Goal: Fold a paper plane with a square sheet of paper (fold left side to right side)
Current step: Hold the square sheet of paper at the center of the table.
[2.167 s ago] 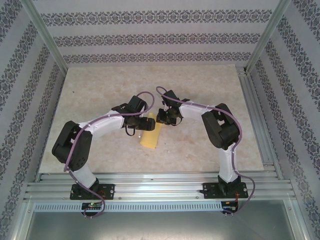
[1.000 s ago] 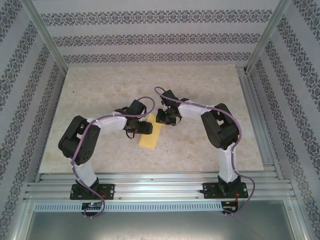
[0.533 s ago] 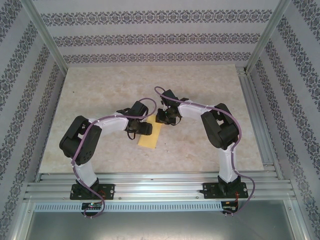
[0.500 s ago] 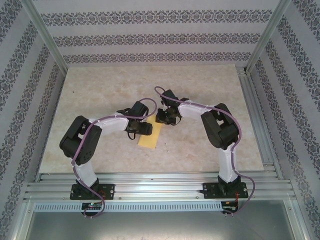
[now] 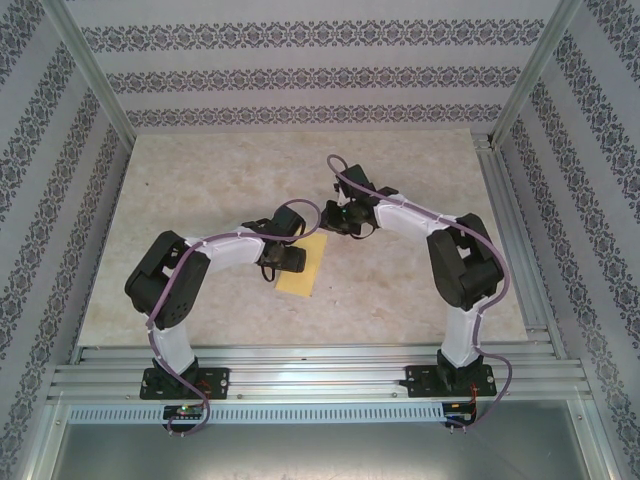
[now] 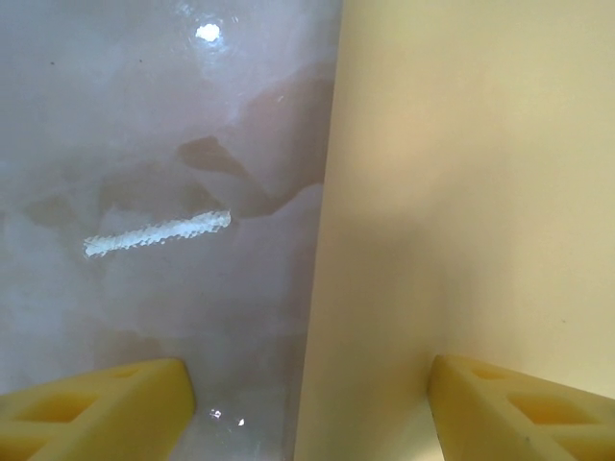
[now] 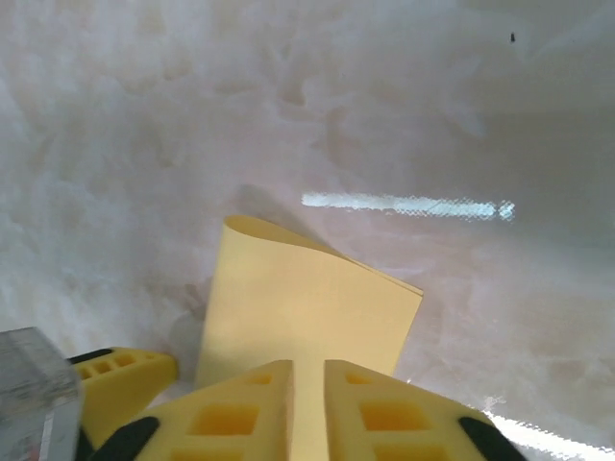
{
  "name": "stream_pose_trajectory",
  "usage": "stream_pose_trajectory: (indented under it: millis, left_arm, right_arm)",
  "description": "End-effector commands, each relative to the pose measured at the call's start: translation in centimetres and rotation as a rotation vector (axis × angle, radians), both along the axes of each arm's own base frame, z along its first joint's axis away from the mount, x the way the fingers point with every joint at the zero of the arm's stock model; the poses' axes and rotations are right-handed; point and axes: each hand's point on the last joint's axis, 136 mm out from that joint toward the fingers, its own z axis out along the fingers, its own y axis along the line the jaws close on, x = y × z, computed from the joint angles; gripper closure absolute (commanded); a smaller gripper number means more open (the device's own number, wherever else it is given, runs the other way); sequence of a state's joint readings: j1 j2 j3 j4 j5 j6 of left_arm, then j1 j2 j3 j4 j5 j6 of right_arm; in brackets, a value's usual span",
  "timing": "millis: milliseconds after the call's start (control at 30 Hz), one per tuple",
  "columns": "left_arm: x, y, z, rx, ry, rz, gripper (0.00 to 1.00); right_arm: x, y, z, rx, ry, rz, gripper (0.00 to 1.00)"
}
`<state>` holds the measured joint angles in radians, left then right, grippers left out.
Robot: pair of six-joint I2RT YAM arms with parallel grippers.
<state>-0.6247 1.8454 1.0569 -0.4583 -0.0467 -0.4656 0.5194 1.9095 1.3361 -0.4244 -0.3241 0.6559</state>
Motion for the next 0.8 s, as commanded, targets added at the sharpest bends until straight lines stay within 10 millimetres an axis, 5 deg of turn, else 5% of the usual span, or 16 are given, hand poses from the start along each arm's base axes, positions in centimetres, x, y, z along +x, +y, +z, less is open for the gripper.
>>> stream_pose_trajectory:
  millis: [0, 433, 767]
  left_arm:
    - [-5.7, 2.2, -7.2, 0.094, 0.254, -0.003, 0.3]
    - [-5.7, 1.8, -7.2, 0.09, 0.253, -0.011, 0.3]
    - [-5.6, 1.5, -7.1, 0.086, 0.251, -0.017, 0.3]
  right_arm:
    - [-1.6, 1.9, -0.1, 0.084, 0.042, 0.026, 0.9]
    - [-4.2, 4.2, -5.0, 0.082, 0.166, 0.062, 0.92]
    - [-5.2, 2.6, -8.2, -0.033, 0.219, 0.073, 0.92]
